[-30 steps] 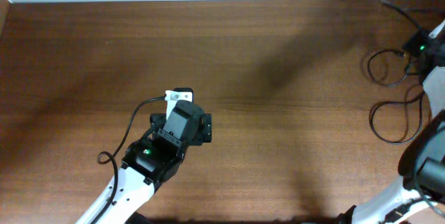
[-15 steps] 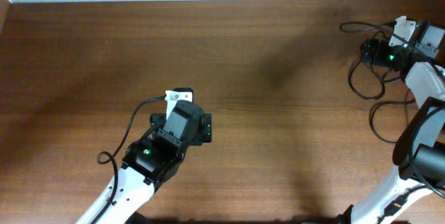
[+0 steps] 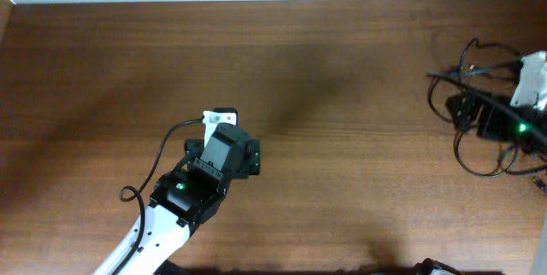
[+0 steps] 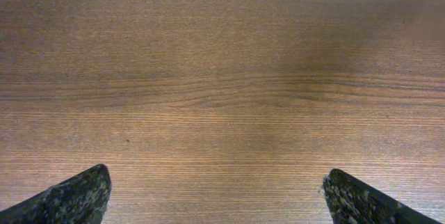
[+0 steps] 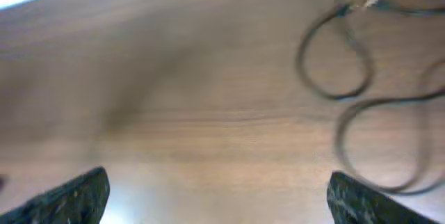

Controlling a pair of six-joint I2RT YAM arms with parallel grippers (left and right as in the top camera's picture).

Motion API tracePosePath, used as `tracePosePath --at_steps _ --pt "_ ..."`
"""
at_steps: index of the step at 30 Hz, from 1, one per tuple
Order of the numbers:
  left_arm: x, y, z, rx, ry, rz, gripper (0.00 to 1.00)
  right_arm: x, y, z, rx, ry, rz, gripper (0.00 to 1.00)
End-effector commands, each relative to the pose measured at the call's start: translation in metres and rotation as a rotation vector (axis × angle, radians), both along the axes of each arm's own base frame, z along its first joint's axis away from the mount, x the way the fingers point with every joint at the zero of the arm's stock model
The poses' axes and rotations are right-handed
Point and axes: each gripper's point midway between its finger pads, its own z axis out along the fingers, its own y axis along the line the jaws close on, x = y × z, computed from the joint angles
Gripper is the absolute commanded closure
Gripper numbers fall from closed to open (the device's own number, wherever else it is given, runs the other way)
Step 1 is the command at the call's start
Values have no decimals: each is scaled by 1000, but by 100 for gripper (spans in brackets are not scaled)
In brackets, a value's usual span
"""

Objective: Untangle cables

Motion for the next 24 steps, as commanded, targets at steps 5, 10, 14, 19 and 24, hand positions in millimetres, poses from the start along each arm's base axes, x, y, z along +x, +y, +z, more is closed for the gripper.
tracePosePath --at_steps 5,10,14,19,24 --pt "0 -1 2 -6 -5 -5 1 -31 35 -11 195 137 58 1" --pt "0 -1 2 -6 -6 -5 1 -30 35 -11 194 136 58 1" --pt "0 -1 2 -6 -5 -5 1 -30 35 -11 194 136 58 1" --pt "0 -1 2 -6 -6 -5 1 -30 35 -11 194 136 58 1" --pt "0 -1 2 -6 -6 -5 1 -30 35 -11 194 136 58 1"
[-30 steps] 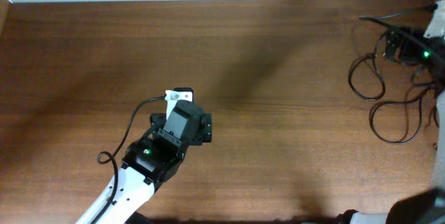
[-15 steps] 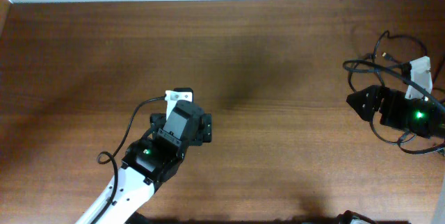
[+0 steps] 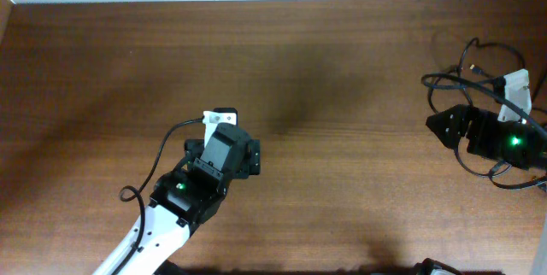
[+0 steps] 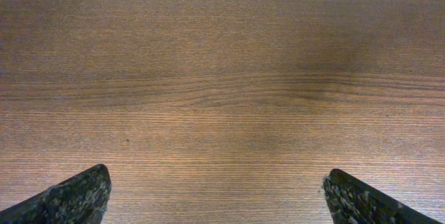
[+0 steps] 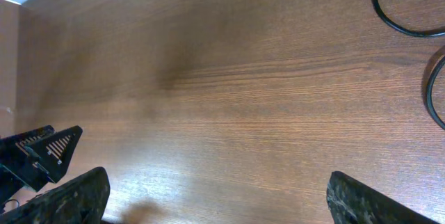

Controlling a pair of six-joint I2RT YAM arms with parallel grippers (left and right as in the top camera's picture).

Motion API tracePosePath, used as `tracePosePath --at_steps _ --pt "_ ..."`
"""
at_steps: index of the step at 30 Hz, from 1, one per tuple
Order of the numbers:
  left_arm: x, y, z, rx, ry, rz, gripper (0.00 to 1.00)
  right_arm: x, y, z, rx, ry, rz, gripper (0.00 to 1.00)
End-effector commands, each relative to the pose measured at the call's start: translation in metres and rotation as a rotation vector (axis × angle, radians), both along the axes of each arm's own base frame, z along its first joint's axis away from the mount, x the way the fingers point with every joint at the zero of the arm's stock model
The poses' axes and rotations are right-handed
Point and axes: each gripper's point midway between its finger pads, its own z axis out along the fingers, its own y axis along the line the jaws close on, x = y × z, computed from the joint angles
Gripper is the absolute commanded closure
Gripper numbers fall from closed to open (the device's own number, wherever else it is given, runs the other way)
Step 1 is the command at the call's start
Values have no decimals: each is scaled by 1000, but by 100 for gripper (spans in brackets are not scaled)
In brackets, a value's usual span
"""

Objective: Untangle cables

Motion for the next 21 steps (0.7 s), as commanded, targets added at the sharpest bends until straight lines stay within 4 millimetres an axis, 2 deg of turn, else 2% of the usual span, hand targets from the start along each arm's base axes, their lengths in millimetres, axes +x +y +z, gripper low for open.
tracePosePath --at_steps 1,14,21 --pt "0 -1 2 -6 -6 -5 1 1 3 1 16 -5 10 1" --pt "0 -1 4 -9 -10 -5 1 1 3 1 16 -5 10 1" --pt "-9 5 9 -8 -9 -4 1 1 3 1 16 -5 10 1"
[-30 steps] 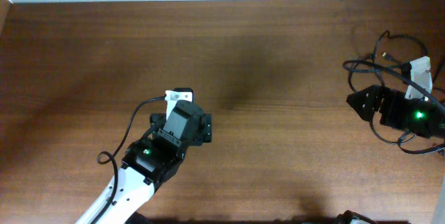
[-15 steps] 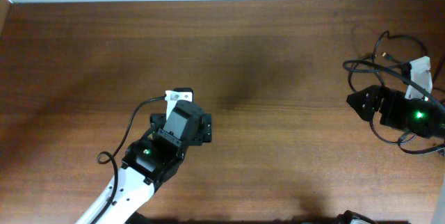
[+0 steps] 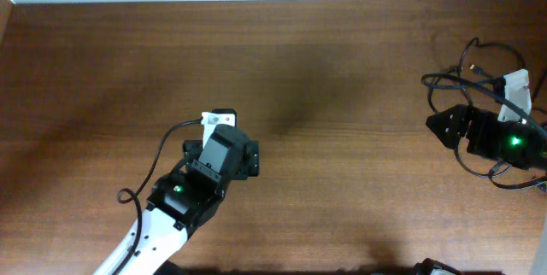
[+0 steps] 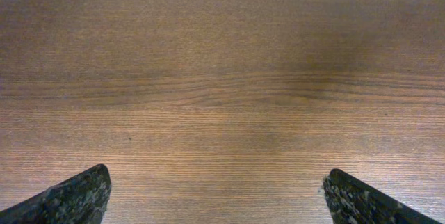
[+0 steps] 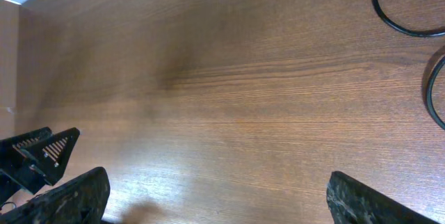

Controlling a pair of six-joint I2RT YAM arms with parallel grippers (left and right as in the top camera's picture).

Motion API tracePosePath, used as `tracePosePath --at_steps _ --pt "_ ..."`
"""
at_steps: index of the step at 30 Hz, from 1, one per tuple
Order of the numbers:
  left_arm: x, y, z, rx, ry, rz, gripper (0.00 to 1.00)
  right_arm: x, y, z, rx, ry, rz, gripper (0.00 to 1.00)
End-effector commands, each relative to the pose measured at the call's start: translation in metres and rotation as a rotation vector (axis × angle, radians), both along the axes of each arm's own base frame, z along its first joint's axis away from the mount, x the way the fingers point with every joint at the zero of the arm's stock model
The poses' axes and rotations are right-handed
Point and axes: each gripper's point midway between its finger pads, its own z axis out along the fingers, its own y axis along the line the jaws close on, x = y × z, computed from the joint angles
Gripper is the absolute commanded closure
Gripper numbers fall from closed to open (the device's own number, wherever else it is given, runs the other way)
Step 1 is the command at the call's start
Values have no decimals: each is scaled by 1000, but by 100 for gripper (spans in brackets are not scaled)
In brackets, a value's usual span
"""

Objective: Untangle cables

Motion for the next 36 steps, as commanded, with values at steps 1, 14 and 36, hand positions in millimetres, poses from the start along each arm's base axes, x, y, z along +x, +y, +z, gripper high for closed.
tracePosePath --at_steps 1,14,36 --pt "-8 5 5 1 3 -3 1 1 3 1 16 -5 10 1" --pt "-49 42 23 -176 -298 40 1 1 3 1 16 -5 10 1" --pt "-39 72 28 -96 -788 -95 1 1 3 1 16 -5 10 1"
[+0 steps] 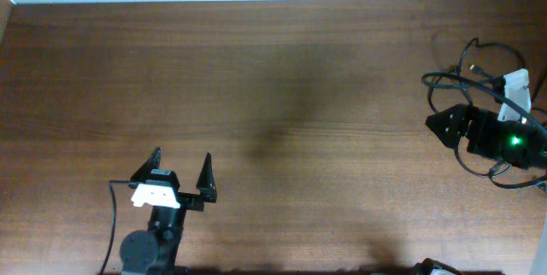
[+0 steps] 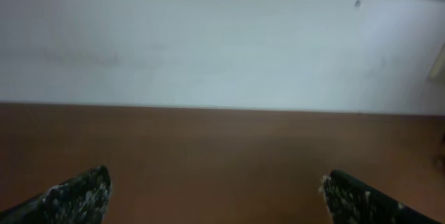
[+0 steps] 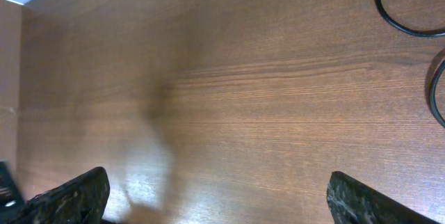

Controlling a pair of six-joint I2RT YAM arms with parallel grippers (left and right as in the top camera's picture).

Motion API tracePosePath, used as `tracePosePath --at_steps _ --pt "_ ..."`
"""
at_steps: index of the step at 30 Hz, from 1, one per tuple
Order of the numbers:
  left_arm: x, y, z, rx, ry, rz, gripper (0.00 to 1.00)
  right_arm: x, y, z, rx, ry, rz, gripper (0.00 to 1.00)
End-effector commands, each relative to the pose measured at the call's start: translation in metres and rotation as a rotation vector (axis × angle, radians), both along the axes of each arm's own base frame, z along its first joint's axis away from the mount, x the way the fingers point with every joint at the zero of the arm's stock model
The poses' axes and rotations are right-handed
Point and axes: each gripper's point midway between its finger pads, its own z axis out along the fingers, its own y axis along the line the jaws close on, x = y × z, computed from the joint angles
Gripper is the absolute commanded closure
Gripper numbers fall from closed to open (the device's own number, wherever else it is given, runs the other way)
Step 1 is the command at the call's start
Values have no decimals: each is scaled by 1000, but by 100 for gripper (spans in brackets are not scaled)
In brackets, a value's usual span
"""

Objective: Untangle cables

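Observation:
A tangle of black cables [image 1: 468, 63] lies at the table's right edge, its loops running under and around my right arm. Two of those loops [image 3: 405, 17] show at the top right of the right wrist view. My right gripper [image 1: 438, 124] points left beside the tangle; in its wrist view it [image 3: 215, 197] stands open over bare wood, holding nothing. At the front edge my left gripper [image 1: 181, 172] is open and aimed at the far side. Its wrist view is blurred, and there the left gripper [image 2: 215, 196] holds nothing.
The brown wooden table [image 1: 282, 78] spans the overhead view, with a pale wall [image 2: 208, 43] beyond its far edge. A thin black lead [image 1: 112, 224] of the left arm hangs at the front left.
My left arm has gone from the table's left middle back to the front edge, still open. Its camera now faces the far wall instead of the wood. The right arm has not moved.
First my right gripper was over the cables at the far right, its view blurred, while the left hung open over bare wood. Then the right pointed left across the table and stayed there. The left kept still until now, when it stands pulled back at the front edge.

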Motion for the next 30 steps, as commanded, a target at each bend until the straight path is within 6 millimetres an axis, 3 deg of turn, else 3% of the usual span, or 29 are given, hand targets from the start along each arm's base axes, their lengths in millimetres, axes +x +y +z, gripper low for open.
tracePosePath --at_steps 1,12,15,16,17,30 --pt "8 -2 -58 49 106 -16 1 0 2 1 9 -5 7 1" --pt "11 13 -57 103 87 50 1 0 2 1 9 -5 7 1" --pt "11 13 -28 134 -34 60 1 0 2 1 9 -5 7 1" --pt "11 13 -36 163 -4 58 1 0 2 1 9 -5 7 1" --pt "10 13 -60 172 92 50 1 0 2 1 8 -6 8 1" --pt "10 12 -58 171 84 47 1 0 2 1 9 -5 7 1"
